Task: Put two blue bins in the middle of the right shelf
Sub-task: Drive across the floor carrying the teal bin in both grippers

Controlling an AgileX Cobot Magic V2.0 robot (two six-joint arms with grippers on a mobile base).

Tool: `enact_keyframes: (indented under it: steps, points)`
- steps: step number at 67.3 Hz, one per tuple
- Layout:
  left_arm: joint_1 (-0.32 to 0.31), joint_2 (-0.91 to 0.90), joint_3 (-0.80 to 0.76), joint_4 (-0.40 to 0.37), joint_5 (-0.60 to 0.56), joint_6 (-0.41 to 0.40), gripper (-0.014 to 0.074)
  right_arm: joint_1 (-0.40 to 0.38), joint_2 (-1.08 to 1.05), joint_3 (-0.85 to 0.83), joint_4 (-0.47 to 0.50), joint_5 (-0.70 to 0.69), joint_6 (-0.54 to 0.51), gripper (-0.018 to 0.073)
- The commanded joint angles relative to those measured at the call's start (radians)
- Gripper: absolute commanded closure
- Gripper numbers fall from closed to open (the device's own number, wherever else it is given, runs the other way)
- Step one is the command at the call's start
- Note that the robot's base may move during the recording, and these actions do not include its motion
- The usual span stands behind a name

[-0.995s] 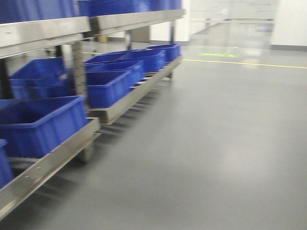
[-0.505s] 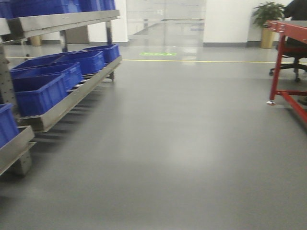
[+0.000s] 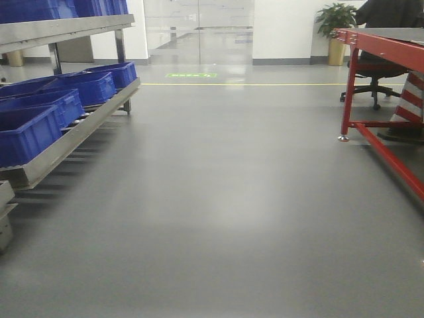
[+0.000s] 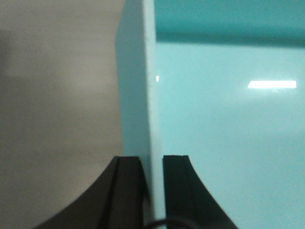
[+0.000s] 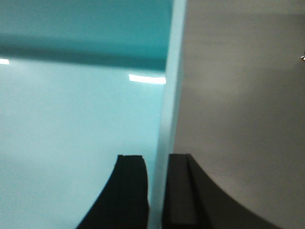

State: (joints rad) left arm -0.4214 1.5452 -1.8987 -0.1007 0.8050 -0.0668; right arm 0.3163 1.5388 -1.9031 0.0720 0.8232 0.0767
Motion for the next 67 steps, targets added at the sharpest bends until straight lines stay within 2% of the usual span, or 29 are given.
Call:
enact_keyframes:
  steps: [1,67]
  points:
    - [-0.01,-0.013,-0.01,-0.071,-0.046,0.002,0.0707,0.006,-0.014,-0.012,0.044,-0.055,-0.015,0.0711]
    - [-0.01,-0.013,-0.01,-0.071,-0.046,0.002,0.0707,0.006,-0.014,-0.012,0.044,-0.055,-0.015,0.0711]
